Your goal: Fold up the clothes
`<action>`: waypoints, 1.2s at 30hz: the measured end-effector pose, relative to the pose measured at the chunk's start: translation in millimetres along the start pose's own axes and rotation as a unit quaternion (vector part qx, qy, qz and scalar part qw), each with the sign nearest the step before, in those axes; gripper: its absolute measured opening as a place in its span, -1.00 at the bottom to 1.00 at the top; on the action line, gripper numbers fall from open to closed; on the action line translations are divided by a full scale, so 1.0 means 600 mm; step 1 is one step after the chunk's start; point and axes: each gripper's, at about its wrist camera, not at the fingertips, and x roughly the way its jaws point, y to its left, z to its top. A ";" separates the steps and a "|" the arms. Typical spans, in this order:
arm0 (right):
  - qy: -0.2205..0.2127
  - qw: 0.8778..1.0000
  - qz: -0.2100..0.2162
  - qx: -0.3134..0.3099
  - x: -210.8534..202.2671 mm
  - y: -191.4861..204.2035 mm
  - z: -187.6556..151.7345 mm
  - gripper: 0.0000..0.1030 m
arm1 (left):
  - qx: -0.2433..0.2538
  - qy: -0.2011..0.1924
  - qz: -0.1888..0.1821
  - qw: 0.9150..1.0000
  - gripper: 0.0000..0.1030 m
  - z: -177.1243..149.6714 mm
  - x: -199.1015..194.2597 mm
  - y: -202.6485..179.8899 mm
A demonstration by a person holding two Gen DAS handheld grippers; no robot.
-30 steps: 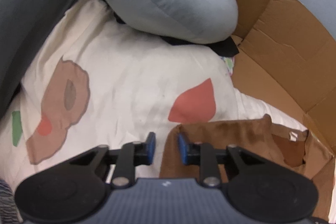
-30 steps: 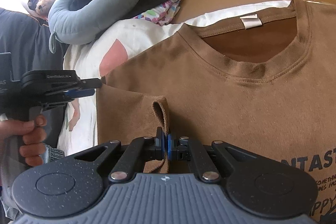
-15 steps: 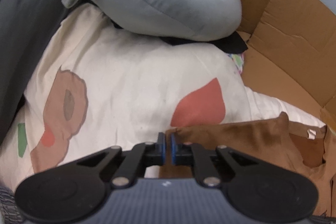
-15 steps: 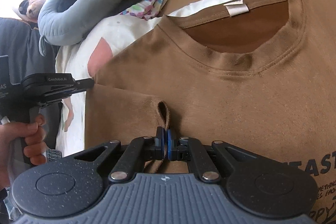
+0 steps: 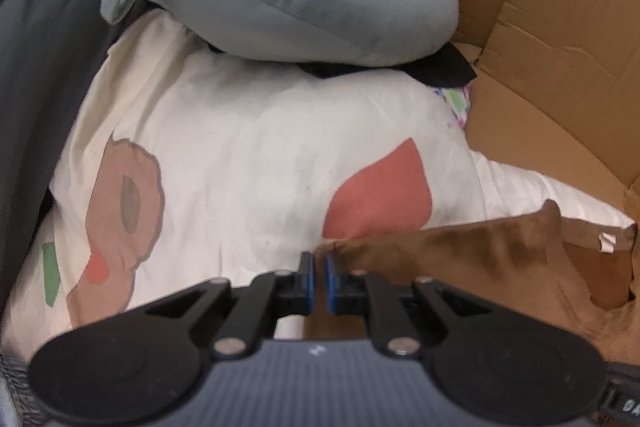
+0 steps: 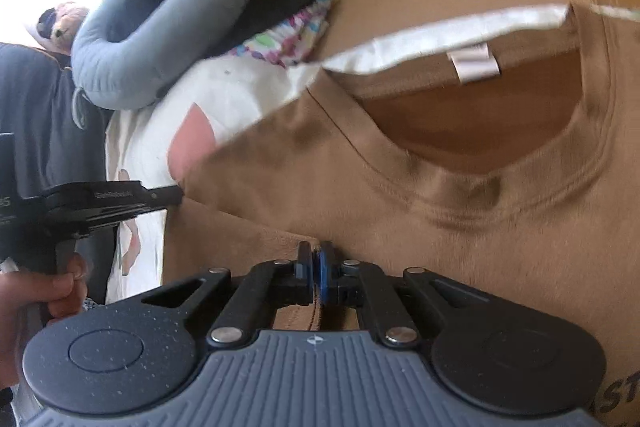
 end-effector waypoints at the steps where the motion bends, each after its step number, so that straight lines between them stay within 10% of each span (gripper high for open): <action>1: -0.004 1.000 -0.002 -0.004 -0.003 0.002 0.001 -0.98 | 0.003 0.000 0.002 1.000 -0.86 0.000 0.002 -0.001; 10: -0.011 0.998 -0.005 0.059 -0.045 -0.037 -0.028 -0.16 | 0.008 0.007 -0.004 1.000 -0.54 -0.005 -0.004 0.006; 13: -0.005 0.997 0.013 0.070 -0.058 -0.034 -0.047 -0.14 | 0.010 0.007 -0.007 1.000 -0.02 -0.028 -0.028 0.022; 26: 0.027 0.996 0.056 0.063 -0.094 -0.020 -0.105 -0.14 | 0.003 0.005 -0.036 0.999 -0.03 -0.193 -0.148 0.086; 36: 0.031 0.996 0.051 0.060 -0.116 -0.021 -0.134 -0.14 | -0.094 -0.015 -0.088 0.992 -0.03 -0.288 -0.204 0.084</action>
